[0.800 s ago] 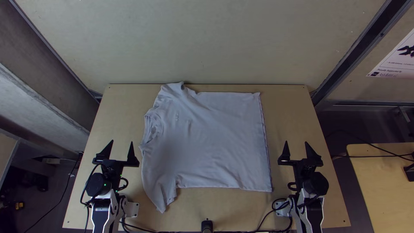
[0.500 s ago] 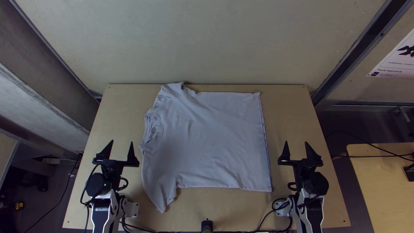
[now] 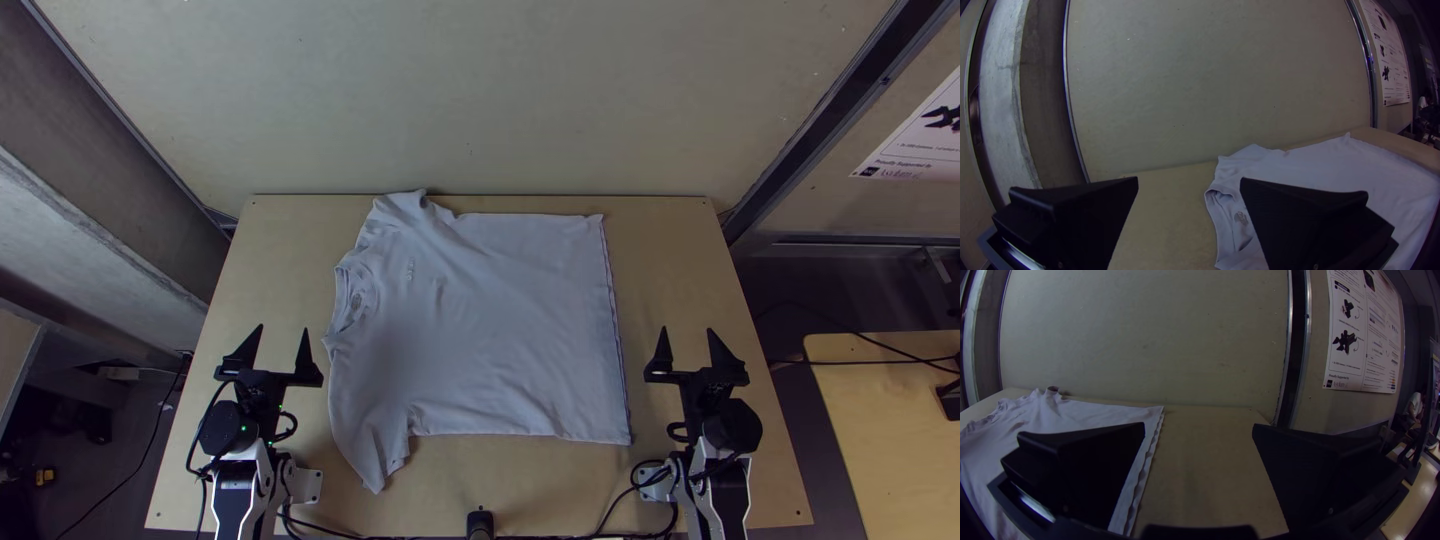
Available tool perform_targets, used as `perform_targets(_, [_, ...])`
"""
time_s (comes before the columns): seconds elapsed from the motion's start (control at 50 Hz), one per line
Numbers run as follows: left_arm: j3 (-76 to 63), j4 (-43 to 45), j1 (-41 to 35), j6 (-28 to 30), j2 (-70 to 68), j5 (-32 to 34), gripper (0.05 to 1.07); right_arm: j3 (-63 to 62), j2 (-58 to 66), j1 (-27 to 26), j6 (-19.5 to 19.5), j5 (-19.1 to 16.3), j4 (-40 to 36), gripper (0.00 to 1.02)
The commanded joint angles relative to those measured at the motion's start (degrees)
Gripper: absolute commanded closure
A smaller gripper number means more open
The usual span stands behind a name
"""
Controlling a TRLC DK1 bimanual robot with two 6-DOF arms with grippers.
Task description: Fold the t-shirt
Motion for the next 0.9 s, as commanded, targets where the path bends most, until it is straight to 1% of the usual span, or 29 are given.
perform_targets(0.0, [-2.79,-0.69,0.01,-0.70,-0.58,-0.13,0.09,-0.99,-0.47,-0.29,0.35,-0.12,1.16,0.04])
perform_targets(0.14, [-2.79,-0.87,0.01,-0.88,-0.58,-0.49,0.09,-0.90,-0.47,-0.56,0.35,-0.21,0.90,0.04])
perform_targets(0.24, [-2.79,-0.96,0.97,-1.14,-0.67,-0.57,0.09,-0.90,-0.56,-2.14,0.17,-0.12,0.99,0.04])
perform_targets(0.3, [-2.79,-0.87,1.68,-1.14,-0.67,-0.57,0.09,-0.81,-0.56,-1.96,-0.53,-0.21,0.99,0.04])
perform_targets(0.38, [-2.35,-0.52,1.41,-1.23,-0.67,-0.93,0.09,-0.46,-0.56,-2.22,-0.89,-0.04,2.48,0.04])
perform_targets(0.44, [-0.41,-2.80,1.06,-1.23,-0.58,-0.93,0.09,0.59,-0.56,-2.40,-1.50,0.14,2.48,0.04])
perform_targets(0.52, [1.87,-5.53,0.89,-1.67,-0.58,-0.93,0.09,2.70,-0.56,-2.49,-1.59,0.14,1.60,0.04])
perform_targets(0.6, [3.28,-5.61,0.89,-1.67,-0.58,-0.93,0.09,5.34,-0.38,-2.40,-1.59,0.14,0.99,0.04])
perform_targets(0.74, [7.23,-3.33,0.62,-1.67,1.27,-1.01,0.09,9.91,0.41,-1.70,-1.50,0.14,0.81,0.04])
perform_targets(0.88, [14.35,-1.31,0.36,-1.85,9.09,-0.75,0.09,15.62,3.92,-0.82,-1.15,0.14,1.34,0.04])
